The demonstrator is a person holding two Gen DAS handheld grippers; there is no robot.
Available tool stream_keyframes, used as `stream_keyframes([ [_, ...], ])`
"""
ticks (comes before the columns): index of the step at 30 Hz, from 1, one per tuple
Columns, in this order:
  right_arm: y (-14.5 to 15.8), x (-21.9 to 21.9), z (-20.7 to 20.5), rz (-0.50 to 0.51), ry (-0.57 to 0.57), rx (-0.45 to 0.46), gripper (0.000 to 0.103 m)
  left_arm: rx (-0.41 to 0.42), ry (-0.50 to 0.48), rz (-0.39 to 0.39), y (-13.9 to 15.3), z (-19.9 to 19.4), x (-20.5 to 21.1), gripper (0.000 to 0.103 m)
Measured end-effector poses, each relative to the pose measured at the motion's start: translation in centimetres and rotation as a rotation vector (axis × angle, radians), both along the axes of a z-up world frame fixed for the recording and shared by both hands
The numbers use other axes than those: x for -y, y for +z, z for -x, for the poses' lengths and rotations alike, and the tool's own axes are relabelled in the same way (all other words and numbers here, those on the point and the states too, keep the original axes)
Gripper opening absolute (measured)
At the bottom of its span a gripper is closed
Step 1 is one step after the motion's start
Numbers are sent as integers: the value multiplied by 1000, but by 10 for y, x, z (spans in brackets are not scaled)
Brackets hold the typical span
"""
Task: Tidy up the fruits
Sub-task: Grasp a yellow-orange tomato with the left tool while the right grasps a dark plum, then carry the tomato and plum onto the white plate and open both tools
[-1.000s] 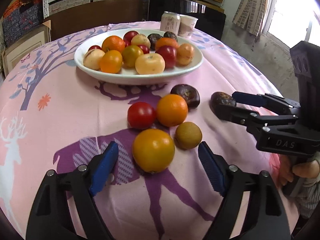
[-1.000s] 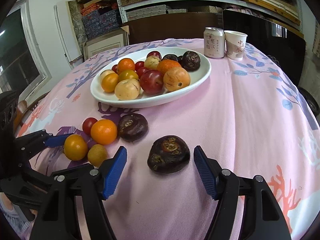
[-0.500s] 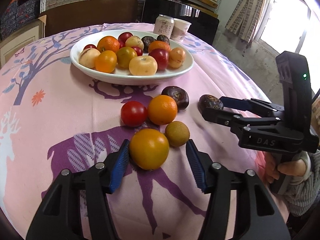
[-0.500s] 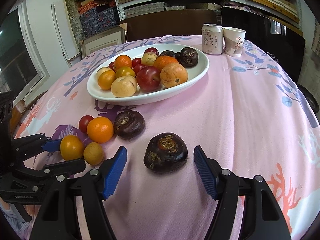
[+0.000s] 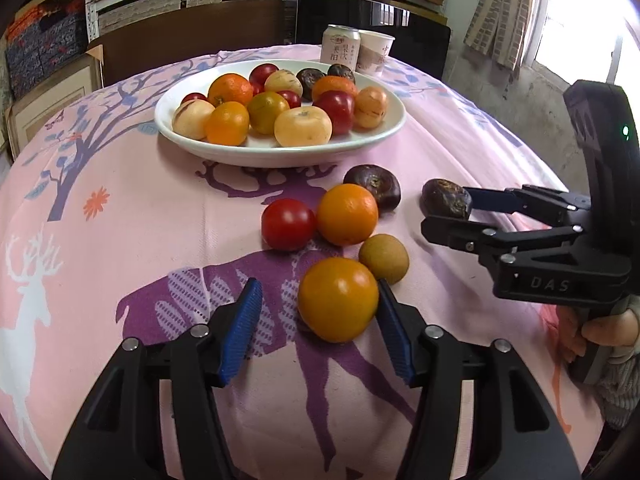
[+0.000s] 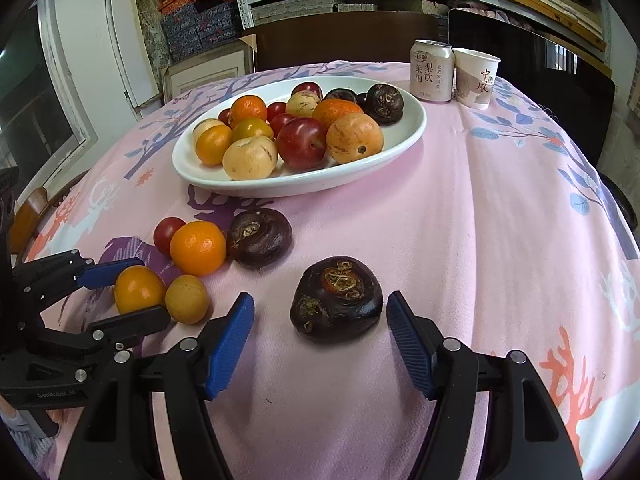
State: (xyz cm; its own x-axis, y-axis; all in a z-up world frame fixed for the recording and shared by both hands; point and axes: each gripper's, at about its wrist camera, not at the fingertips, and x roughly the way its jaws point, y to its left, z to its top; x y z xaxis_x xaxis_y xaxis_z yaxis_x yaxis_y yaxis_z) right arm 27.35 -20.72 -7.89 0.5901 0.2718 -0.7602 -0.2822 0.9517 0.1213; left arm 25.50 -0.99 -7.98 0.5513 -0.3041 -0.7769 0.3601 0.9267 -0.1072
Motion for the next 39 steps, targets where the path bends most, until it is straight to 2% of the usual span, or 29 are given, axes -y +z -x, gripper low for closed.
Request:
stream_keyframes([
  [3,0,1,-1,12,-17,4,45,2,2,-12,0,-1,2,55],
  [6,1,1,-1,12,-15,6,45,5,-4,-46,-2,0,7,56],
  [9,1,1,-1,18,-10,9,45,3,-6,-39,-1,0,6,56],
  [10,1,1,0,18,-10,9,45,7,3,-33,0,1,4,54],
  [12,2,1,0,15,-11,10,45,9,1,12,2,2,0,36],
  [16,3,4,0,-3,-19,13,45,28,-22,-20,2,6,9,36],
  [22,8,9,2,-27,-28,32,45,35,0,1,7,7,3,36],
  [26,21,16,8,-41,-48,98,44,69,20,38,22,4,-6,36],
  [32,45,26,-1,-112,-55,135,44,116,76,84,56,-35,-17,36],
  [36,73,22,-38,-112,-66,157,44,146,82,102,74,-67,-7,36],
  [39,84,19,-72,-149,-87,168,44,149,71,108,74,-88,4,36],
])
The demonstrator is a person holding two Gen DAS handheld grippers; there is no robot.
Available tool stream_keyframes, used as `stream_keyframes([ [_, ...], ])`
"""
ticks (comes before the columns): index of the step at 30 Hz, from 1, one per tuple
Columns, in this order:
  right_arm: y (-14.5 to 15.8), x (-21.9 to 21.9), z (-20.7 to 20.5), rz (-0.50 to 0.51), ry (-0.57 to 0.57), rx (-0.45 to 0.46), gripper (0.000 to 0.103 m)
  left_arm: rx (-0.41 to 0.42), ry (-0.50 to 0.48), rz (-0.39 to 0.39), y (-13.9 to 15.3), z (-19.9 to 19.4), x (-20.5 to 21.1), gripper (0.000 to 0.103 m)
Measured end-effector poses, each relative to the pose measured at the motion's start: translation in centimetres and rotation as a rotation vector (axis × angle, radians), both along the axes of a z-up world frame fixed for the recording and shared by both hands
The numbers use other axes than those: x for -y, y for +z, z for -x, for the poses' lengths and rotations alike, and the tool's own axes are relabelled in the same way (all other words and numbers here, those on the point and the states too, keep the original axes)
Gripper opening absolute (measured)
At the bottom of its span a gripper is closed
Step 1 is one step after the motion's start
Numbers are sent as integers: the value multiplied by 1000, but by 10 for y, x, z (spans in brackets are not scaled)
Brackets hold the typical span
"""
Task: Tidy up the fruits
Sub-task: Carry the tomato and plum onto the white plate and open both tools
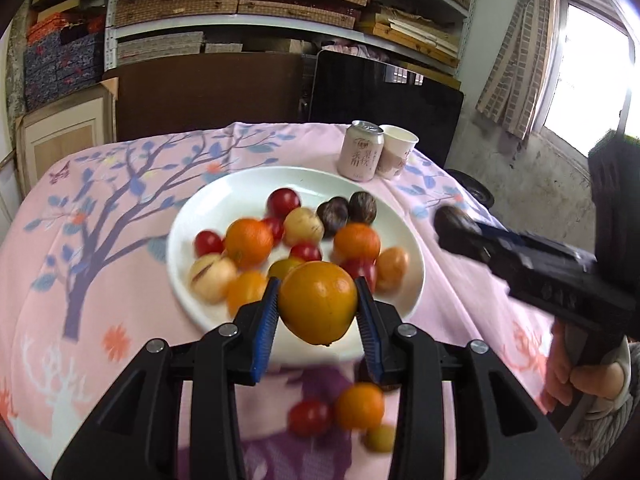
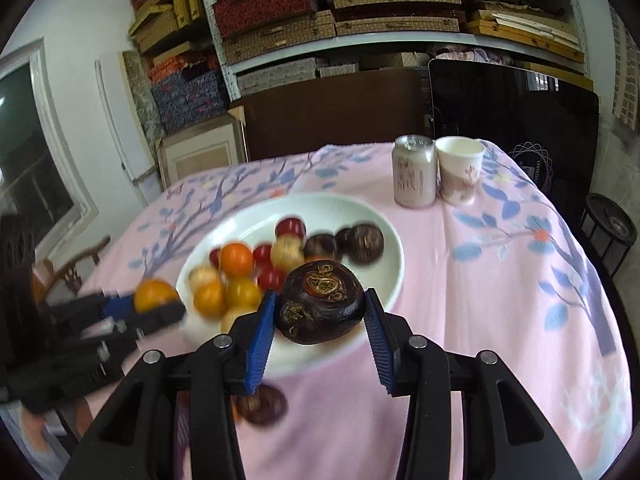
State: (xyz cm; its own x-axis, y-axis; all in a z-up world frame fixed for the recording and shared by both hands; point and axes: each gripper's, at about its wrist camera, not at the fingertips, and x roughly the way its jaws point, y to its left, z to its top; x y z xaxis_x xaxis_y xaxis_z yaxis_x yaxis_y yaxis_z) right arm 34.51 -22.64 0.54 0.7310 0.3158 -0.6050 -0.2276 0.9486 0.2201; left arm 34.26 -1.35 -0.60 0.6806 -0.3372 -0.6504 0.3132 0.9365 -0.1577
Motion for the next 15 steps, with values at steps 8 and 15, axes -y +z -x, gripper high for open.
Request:
stream_keyframes([
  [8,-30,10,-63,-90,-44,-79,57,-50,-1,33,-22,-44,-2,39],
  [15,-32,42,-54,-237,-76,-105,66,-31,35,90,-19,-42,-18,83],
])
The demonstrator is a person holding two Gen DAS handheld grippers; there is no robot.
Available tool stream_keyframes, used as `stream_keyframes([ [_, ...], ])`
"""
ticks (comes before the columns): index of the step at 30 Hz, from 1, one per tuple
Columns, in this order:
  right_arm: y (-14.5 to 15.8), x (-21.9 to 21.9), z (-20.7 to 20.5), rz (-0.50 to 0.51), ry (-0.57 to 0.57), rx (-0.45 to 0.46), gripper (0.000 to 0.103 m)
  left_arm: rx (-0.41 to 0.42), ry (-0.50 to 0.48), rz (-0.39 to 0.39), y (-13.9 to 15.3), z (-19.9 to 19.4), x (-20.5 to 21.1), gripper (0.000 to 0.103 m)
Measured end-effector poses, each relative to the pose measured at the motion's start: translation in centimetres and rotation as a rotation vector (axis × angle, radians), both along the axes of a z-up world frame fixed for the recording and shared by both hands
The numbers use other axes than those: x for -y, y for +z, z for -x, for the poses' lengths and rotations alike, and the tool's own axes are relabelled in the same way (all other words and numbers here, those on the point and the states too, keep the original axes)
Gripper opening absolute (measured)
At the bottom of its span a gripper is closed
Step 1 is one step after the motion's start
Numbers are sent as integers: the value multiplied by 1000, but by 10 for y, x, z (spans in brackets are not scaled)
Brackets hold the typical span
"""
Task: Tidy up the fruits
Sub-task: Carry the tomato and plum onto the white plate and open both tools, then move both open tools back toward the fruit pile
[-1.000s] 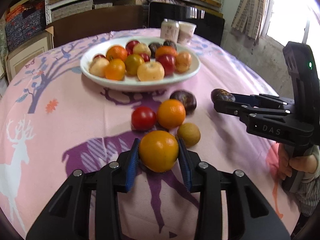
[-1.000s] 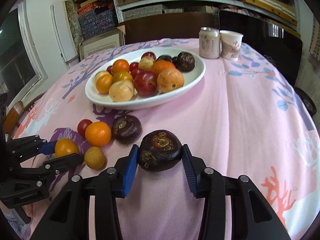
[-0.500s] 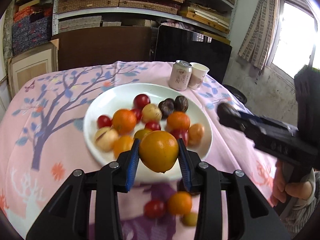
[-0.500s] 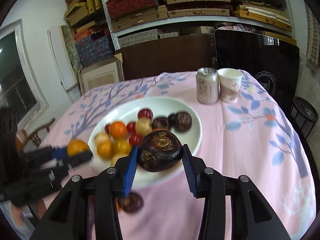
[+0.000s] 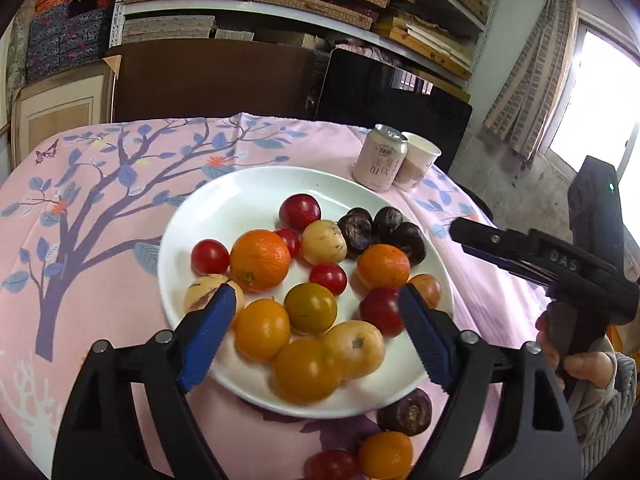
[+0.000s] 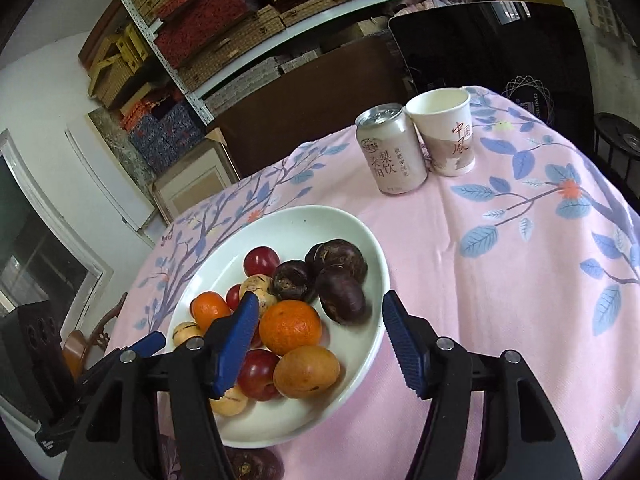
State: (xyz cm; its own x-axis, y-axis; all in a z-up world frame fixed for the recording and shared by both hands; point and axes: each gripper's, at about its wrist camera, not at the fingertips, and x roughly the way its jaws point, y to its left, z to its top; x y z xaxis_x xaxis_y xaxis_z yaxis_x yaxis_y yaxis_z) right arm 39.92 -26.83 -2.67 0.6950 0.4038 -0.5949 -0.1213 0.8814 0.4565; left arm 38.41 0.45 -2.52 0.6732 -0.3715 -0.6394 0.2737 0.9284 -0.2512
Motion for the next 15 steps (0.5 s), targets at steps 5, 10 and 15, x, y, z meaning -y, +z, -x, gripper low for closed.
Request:
stream_keyframes([
  [5,7,6,28,-46,-6,23,75,10,39,-14,3,30,-13,88],
  [10,-2,6,72,-33,1,38,85,17,81,-34,-1,77,-28,94],
  [15,-11,-3,105,12,30,30,90,-2,103,-96,-15,110,-29,95],
])
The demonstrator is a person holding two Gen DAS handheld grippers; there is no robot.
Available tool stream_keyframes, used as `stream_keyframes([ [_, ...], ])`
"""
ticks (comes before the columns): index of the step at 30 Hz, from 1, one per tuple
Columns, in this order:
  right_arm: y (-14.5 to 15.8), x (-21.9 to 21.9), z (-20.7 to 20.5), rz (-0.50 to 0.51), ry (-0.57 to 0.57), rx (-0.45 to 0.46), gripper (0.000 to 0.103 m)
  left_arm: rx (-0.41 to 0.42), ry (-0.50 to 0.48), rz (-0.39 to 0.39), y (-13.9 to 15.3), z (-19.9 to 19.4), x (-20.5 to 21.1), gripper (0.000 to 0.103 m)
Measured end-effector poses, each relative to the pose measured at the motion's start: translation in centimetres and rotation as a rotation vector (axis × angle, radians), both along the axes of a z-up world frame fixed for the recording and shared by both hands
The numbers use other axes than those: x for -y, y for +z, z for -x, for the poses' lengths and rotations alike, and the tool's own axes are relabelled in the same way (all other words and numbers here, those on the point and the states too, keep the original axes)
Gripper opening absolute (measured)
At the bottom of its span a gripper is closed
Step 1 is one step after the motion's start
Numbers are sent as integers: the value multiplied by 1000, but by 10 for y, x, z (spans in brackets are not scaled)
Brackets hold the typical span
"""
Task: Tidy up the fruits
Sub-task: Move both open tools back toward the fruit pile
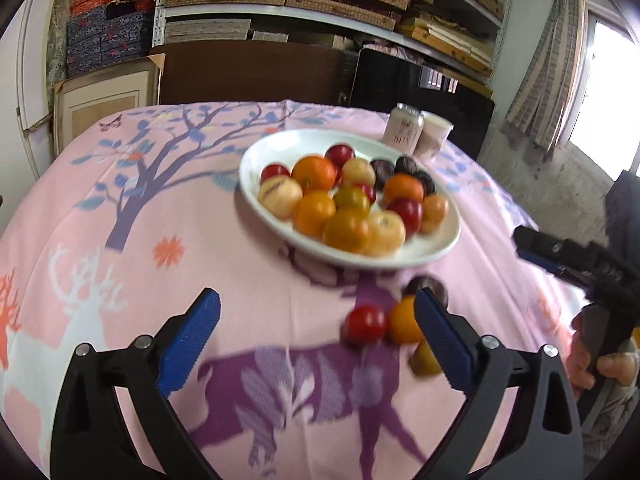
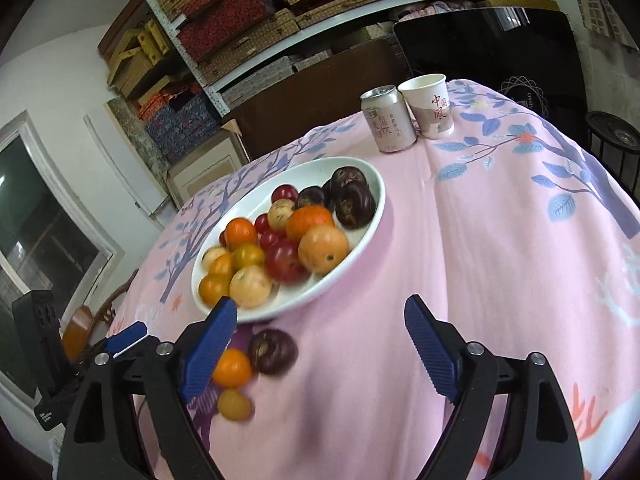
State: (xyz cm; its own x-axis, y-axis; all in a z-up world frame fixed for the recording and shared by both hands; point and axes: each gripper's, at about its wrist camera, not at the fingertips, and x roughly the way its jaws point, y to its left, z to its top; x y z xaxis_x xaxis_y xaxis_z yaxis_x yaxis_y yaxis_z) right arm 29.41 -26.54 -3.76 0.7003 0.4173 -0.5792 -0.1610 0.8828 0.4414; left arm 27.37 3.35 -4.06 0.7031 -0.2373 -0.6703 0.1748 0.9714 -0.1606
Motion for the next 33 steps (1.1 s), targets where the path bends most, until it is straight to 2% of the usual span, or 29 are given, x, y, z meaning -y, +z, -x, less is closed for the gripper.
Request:
stream_keyframes([
  [3,1,-3,12,19,-1,29,94,-9,-1,-42,-8,4,5,95],
  [11,-1,0,11,-6,-2,3,94,6,8,-187,-19,1,20,96],
  [21,1,-5,13,15,13,7,95,-53,-27,-198,-29,-20,28,97],
  [23,1,-6,13,14,12,8,95,-69,-20,-189,-30,-27,25,99],
  [27,0,-8,13,23,12,-1,95,-114,-35,-120,-33,-36,13,99],
  [33,0,-7,14,15,12,1,95,-72,21,-191,-26,-15,-2,99],
])
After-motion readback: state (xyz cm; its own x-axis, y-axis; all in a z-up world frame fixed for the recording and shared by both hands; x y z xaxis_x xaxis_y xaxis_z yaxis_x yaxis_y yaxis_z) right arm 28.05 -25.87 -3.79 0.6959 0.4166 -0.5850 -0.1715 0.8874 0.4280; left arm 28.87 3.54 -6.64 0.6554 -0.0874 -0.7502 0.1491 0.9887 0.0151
